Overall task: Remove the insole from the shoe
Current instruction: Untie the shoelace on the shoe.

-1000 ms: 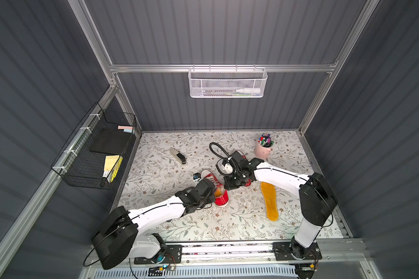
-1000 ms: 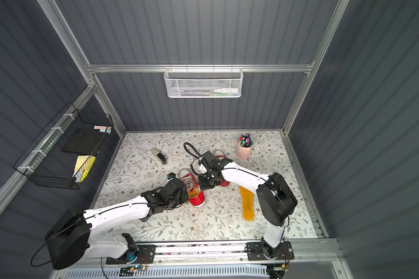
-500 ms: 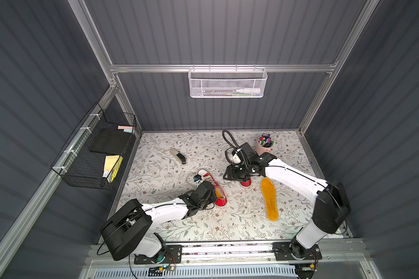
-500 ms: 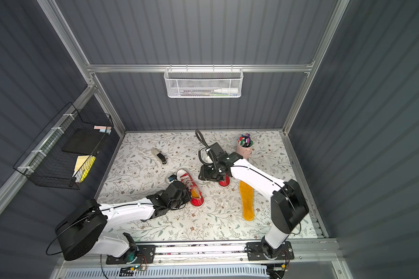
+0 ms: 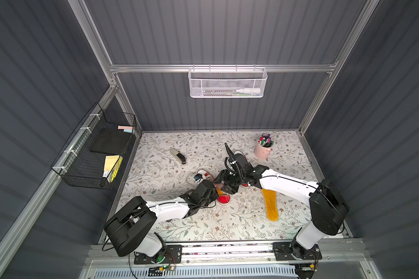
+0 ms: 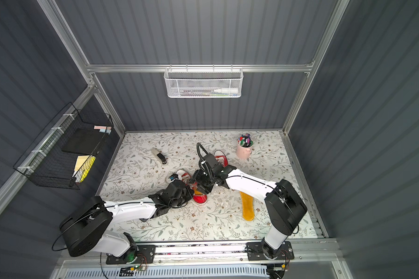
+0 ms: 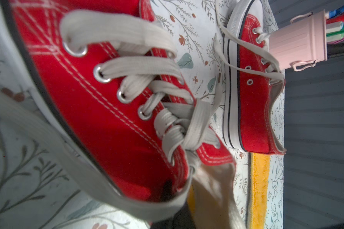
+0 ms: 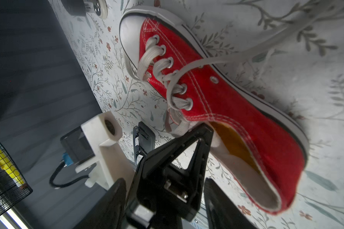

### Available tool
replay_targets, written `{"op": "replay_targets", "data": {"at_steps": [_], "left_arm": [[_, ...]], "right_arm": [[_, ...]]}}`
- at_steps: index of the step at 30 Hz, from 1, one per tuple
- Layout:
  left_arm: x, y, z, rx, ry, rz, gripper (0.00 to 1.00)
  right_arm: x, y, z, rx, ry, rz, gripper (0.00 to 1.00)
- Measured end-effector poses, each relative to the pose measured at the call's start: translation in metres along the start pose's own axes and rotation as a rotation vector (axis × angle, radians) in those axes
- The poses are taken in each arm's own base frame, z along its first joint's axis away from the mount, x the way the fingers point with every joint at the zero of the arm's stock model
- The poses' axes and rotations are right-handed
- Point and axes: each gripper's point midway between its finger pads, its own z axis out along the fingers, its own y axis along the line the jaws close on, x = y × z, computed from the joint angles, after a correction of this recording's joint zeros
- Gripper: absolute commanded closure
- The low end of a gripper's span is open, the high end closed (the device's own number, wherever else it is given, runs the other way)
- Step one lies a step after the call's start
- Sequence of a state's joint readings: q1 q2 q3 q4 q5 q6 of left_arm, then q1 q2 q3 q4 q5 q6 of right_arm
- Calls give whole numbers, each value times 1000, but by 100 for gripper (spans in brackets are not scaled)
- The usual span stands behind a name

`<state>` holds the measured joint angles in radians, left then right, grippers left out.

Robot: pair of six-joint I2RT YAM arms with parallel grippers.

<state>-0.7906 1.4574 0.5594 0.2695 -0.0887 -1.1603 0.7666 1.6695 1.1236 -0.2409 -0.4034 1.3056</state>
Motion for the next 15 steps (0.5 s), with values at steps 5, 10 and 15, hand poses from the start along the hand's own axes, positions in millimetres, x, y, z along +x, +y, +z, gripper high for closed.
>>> {"op": "replay_targets", "data": {"at_steps": [5,10,15], "left_arm": [[2,0,-1,12,9,-2,100],[5,2,-1,11,26,-1,100],[5,3,-1,7,28,-4,100]], "right_arm": [[-4,-3,25,-20,33,56,32],[-6,-9,39,-15,54,84,31],[-10,-8,44,-29,59,94,31]]}}
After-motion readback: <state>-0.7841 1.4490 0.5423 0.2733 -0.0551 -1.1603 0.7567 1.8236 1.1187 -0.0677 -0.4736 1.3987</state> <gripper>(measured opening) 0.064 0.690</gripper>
